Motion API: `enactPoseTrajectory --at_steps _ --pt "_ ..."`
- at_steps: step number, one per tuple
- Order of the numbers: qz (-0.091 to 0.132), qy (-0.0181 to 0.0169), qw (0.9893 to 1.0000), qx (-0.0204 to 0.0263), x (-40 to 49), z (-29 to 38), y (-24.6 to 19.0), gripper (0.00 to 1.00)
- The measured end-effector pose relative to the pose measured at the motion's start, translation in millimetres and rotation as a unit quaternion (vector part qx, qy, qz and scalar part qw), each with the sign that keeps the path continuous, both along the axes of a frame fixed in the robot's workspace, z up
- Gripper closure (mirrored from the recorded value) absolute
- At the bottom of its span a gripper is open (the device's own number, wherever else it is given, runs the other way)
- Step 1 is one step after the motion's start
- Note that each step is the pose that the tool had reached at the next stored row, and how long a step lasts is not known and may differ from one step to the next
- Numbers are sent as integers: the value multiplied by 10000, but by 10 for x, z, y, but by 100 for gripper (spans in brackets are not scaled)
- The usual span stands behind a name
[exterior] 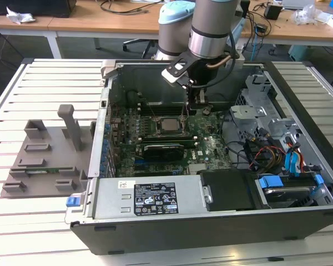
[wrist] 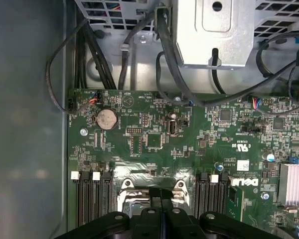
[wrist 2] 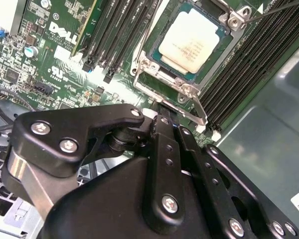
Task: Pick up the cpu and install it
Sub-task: 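Close the cpu cover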
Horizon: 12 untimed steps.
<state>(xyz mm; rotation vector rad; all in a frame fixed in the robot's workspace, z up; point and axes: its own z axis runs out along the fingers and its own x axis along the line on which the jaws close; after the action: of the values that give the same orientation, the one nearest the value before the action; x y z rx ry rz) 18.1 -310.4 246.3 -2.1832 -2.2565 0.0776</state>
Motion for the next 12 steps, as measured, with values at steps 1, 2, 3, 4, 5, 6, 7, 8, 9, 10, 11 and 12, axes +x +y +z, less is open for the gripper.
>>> enactPoseTrajectory --at_steps 1,2,3,4,5,6,7,8,9,10,11,12 --pt "0 0 10000 0 -12 0 0 89" --pt "0 0 10000 0 -21 -1 0 89" --pt "0 0 10000 0 -27 -1 0 89" --pt "0 0 10000 0 -33 -1 0 89" --pt "0 0 10000 0 -40 -2 0 89" --pt "0 0 10000 0 -46 -2 0 89" --pt "0 0 10000 0 -55 -2 0 89" --pt "0 0 10000 0 -61 -2 0 89" --pt "0 0 10000 0 -69 -2 0 89" --pt "0 0 10000 0 -74 -2 0 89" --pt "0 0 10000 0 -80 -3 0 89" --pt "0 0 10000 0 -91 -3 0 89"
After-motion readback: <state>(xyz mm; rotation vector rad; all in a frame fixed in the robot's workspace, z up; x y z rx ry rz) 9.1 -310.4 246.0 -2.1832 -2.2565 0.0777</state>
